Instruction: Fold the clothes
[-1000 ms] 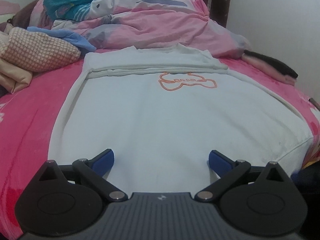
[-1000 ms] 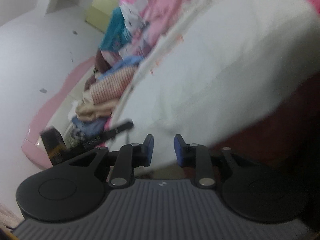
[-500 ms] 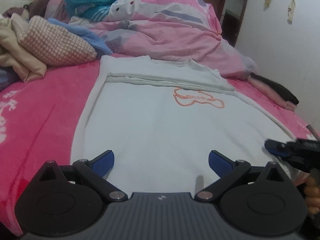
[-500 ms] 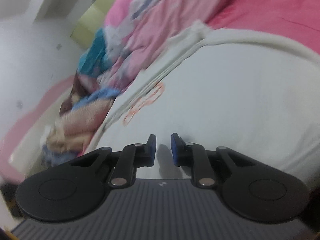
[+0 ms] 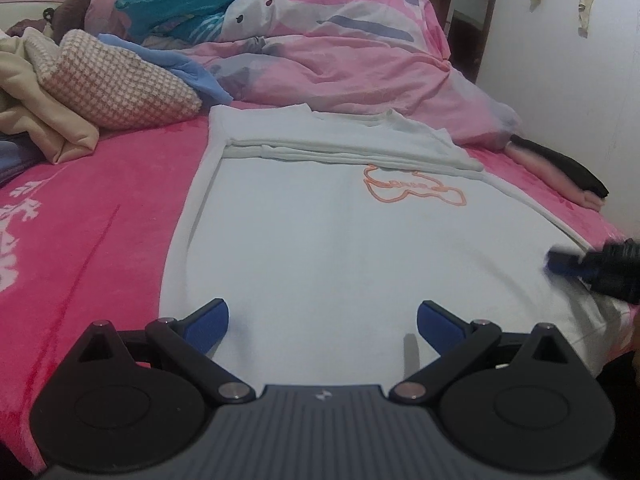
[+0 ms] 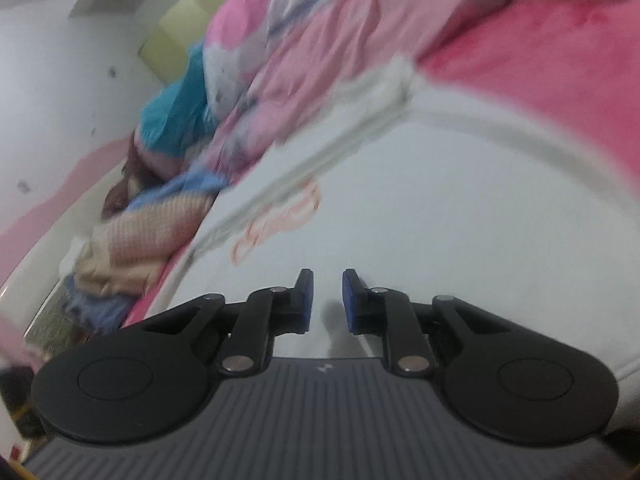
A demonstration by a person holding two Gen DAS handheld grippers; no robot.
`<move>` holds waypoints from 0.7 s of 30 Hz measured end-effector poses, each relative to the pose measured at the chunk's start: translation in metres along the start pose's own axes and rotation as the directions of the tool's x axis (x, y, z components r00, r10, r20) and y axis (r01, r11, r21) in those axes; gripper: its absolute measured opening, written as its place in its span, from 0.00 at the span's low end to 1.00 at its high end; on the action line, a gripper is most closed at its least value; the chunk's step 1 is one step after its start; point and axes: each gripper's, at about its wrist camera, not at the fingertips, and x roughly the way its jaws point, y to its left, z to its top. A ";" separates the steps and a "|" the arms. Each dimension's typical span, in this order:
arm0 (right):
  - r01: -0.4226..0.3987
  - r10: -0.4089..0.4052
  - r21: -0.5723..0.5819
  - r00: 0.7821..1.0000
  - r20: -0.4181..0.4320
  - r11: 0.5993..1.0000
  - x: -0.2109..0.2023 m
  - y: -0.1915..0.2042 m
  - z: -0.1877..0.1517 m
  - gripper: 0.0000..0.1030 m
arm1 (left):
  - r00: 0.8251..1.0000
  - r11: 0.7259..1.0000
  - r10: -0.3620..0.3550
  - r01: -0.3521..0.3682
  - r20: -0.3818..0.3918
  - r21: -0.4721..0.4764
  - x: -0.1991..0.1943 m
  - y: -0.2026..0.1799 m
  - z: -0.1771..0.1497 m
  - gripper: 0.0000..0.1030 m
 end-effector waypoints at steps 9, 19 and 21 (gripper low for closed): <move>0.018 -0.017 -0.025 0.998 0.061 1.000 -0.054 -0.005 0.031 0.16 | 0.996 0.993 -0.080 0.078 0.026 0.091 0.003 -0.028 0.022 0.98; 0.315 -0.323 0.131 0.945 0.044 0.940 -0.095 -0.122 0.101 0.31 | 0.966 0.938 -0.254 0.259 -0.050 0.232 0.049 -0.116 0.024 0.97; 0.303 -0.306 0.089 0.952 0.024 0.949 -0.087 -0.118 0.102 0.31 | 0.963 0.934 -0.260 0.268 -0.066 0.238 0.055 -0.125 0.021 0.97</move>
